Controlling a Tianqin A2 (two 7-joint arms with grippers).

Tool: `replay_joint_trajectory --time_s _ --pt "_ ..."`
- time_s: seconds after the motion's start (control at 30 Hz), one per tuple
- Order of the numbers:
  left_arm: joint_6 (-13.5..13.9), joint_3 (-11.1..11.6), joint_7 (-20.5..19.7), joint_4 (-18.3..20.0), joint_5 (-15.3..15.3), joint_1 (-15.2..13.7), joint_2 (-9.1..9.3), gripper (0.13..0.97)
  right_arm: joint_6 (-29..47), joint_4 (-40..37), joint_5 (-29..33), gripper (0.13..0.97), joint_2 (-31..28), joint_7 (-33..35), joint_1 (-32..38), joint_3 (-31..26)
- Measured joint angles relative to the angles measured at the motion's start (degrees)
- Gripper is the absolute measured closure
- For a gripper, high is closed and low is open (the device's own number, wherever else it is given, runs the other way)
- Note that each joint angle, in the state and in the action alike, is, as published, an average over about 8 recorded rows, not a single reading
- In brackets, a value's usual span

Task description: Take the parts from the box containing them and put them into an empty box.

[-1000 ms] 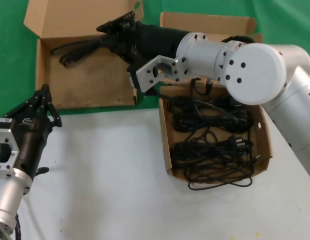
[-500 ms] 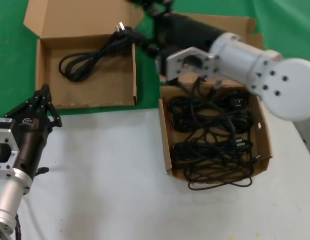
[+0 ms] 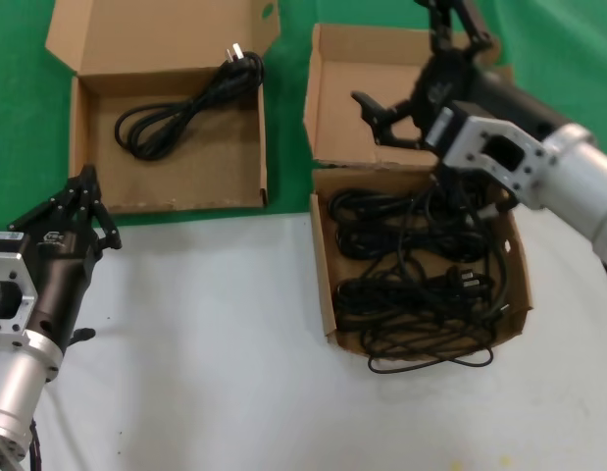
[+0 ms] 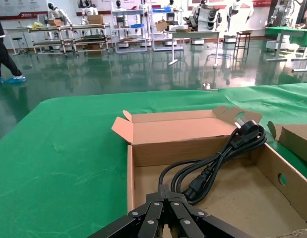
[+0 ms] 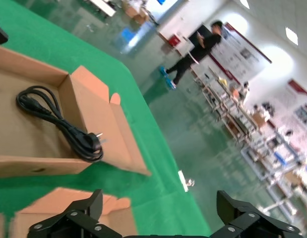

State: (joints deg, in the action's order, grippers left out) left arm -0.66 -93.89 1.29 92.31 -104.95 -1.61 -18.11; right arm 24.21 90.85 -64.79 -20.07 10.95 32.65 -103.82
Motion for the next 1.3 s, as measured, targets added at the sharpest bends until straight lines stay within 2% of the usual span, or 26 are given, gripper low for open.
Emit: replay_joint_trajectory --time_s 0.23,0.53,0.77,1.07,1.3 --pt "0.0 0.0 0.0 0.0 0.0 0.0 0.0 0.952 -1.34 1.69 -2.65 0.251 -0.87 -3.05 -4.99 2.34" --pt "0.02 0.06 -0.01 -0.01 0.04 0.04 0.02 0.928 -2.36 1.8 -4.5 0.157 -0.95 -3.44 -6.44 2.78" --pt "0.07 0.22 -0.13 -0.06 0.18 0.16 0.09 0.913 -4.03 1.72 -7.08 0.146 -0.65 -4.01 -8.45 3.5" --pt "0.15 0.49 -0.29 -0.14 0.4 0.35 0.2 0.81 -6.67 1.6 -11.19 0.129 -0.19 -4.92 -11.63 4.64" --pt "0.21 0.69 -0.4 -0.2 0.56 0.5 0.29 0.662 -8.77 1.51 -14.42 0.129 0.18 -5.64 -14.13 5.53"
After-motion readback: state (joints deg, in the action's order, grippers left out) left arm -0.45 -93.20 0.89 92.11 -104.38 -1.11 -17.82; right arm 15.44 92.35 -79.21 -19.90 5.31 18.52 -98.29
